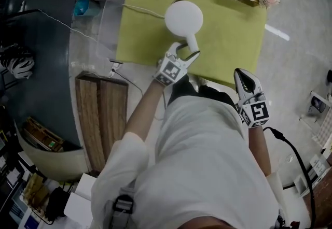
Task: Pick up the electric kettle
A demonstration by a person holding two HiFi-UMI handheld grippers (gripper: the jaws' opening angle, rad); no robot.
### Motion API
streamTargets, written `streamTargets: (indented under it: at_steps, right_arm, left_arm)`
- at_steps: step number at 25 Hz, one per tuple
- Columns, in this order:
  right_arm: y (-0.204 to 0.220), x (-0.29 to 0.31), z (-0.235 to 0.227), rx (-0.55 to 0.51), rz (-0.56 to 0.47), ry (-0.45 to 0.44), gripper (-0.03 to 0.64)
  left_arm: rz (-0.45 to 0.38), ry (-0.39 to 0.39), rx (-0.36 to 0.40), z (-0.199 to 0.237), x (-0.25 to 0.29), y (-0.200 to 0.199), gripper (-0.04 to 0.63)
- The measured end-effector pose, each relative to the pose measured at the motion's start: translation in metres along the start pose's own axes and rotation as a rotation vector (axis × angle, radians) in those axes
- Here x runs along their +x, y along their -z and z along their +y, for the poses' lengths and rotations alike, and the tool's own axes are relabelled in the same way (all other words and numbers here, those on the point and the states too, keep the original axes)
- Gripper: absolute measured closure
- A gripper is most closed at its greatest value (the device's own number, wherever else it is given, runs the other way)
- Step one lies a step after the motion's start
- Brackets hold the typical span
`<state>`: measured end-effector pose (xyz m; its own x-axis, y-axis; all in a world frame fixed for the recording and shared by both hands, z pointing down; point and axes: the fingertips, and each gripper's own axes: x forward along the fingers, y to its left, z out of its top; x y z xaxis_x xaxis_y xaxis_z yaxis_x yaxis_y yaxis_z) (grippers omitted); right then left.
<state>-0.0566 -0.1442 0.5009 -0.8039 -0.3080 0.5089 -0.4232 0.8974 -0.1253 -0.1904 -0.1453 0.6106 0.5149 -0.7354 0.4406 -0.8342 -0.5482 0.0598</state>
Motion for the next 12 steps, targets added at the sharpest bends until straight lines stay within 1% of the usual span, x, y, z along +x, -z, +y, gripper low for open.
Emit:
streamTargets:
  at_steps: [4,9,12]
  right_arm:
    - [0.004,0.001,-0.002,0.017,0.011,0.030,0.620]
    - [0.008,-0.003,-0.005,0.045,0.018,0.068,0.620]
    - [0.011,-0.004,-0.009,0.063,0.017,0.091,0.620]
  left_arm:
    - [-0.021,0.023,0.038,-0.002,0.014,-0.002,0.416]
    - [-0.039,0.028,0.102,-0.004,0.026,-0.004,0.416]
    - [-0.048,0.050,0.127,-0.008,0.033,-0.001,0.416]
